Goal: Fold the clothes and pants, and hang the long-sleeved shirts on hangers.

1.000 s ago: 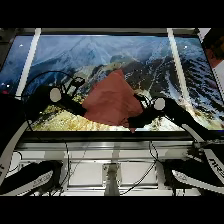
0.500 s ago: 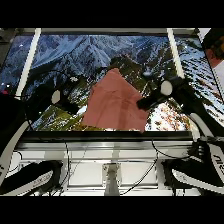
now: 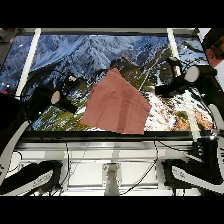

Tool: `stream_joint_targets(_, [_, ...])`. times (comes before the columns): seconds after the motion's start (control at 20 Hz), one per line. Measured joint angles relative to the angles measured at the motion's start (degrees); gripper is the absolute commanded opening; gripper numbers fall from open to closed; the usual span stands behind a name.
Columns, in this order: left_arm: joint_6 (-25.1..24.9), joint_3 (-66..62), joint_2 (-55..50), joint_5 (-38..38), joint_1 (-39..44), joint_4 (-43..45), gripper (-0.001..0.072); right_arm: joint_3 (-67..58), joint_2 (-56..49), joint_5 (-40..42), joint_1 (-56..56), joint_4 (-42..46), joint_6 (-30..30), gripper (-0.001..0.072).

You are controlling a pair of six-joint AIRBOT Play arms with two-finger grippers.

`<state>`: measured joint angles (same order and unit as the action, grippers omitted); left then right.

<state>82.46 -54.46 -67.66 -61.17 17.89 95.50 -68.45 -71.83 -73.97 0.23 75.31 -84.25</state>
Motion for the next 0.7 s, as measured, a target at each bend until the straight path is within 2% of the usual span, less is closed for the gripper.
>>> stream_joint_targets(0.05, [-1.51,0.70,0.04,0.87,-1.42,-5.01,0.0010,2.10,-0.07,-0.85,-3.93,-6.25,3.21,0.0012])
stream_joint_targets(0.15, [-7.65,2.14,-0.09,2.38,-4.59,-18.34,0.0010,7.87,-0.85,-2.49,-12.15,-19.34,9.57,0.0037])
stream_joint_targets(0.25, [-14.23,3.21,-0.81,3.48,-7.69,-33.44,0.0012,13.88,-2.29,-1.97,-18.82,-29.86,12.92,0.0512])
stream_joint_targets(0.3, [-16.24,3.52,-1.29,3.96,-8.68,-38.82,0.0012,16.61,-3.15,-0.02,-21.14,-33.73,13.11,0.0543])
stream_joint_targets(0.45, [-19.74,4.04,-2.84,4.59,-10.08,-49.00,0.0012,21.94,-5.75,6.12,-23.52,-40.13,11.47,0.0544])
stream_joint_targets(0.7, [-21.16,4.28,-4.00,4.76,-9.75,-55.01,0.0012,24.57,-10.01,15.63,-19.67,-43.91,6.54,0.0544])
